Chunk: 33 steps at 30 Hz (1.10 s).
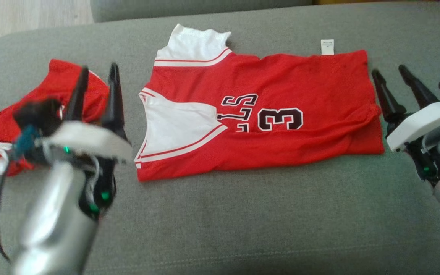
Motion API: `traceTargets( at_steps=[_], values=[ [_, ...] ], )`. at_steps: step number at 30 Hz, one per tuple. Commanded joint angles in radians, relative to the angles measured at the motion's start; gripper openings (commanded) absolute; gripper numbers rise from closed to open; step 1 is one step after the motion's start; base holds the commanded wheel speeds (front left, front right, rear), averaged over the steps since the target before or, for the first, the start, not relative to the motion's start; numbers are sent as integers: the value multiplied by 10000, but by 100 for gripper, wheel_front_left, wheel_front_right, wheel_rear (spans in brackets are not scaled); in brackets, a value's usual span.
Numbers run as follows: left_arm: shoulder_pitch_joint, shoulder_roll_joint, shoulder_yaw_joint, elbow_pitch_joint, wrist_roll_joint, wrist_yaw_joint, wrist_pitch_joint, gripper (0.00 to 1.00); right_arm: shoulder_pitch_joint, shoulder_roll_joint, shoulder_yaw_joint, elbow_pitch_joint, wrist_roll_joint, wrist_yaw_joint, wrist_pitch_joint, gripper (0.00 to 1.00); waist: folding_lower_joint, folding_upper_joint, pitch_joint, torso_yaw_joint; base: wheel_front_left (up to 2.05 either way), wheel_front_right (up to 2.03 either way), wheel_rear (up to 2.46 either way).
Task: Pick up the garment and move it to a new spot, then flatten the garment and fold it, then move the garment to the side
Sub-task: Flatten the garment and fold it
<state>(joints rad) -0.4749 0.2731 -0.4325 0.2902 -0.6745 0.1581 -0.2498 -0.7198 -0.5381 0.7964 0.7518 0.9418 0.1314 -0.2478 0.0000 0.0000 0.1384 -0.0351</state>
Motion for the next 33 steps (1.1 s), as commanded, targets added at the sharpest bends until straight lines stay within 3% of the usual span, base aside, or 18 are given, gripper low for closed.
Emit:
traceTargets(
  at_steps=[1, 4, 5, 9, 13, 19, 27, 33],
  values=[
    [476, -137, 943, -737, 619, -65, -117, 100, 427, 62, -1059, -614, -829, -7, -133, 100, 0, 0, -153, -75, 0, 0, 0],
    [1498, -783, 1632, -1222, 1558, -356, -118, 100, 1592, 620, -2922, -1370, -2128, -7, -136, 100, 0, 0, -369, -111, 0, 0, 0],
    [1498, -783, 1632, -1222, 1558, -356, -118, 100, 1592, 620, -2922, -1370, -2128, -7, -136, 100, 0, 0, -369, -111, 0, 0, 0],
    [2525, -1669, 2542, -1689, 2525, -808, -119, 100, 3321, 1678, -5177, -2584, -3963, -7, -137, 100, 0, 0, -572, -113, 0, 0, 0],
    [3286, -2102, 3152, -1922, 3245, -1273, -119, 100, 4733, 2735, -6425, -3786, -5484, -7, -138, 100, 0, 0, -738, -163, 0, 0, 0],
    [3945, -2221, 3202, -1569, 3689, -1511, -119, 100, 5753, 3529, -6896, -4616, -6484, -7, -138, 100, 0, 0, -833, -262, 0, 0, 0],
    [3851, -2227, 2964, -1114, 3506, -1351, -120, 100, 5811, 3673, -6942, -4798, -6634, -7, -139, 100, 0, 0, -704, -379, 0, 0, 0],
    [3334, -2228, 2512, 529, 3620, -1507, -120, 100, 5707, 3668, -6930, -4843, -6560, -7, -139, 100, 0, 0, -429, -562, 0, 0, 0]
  ],
)
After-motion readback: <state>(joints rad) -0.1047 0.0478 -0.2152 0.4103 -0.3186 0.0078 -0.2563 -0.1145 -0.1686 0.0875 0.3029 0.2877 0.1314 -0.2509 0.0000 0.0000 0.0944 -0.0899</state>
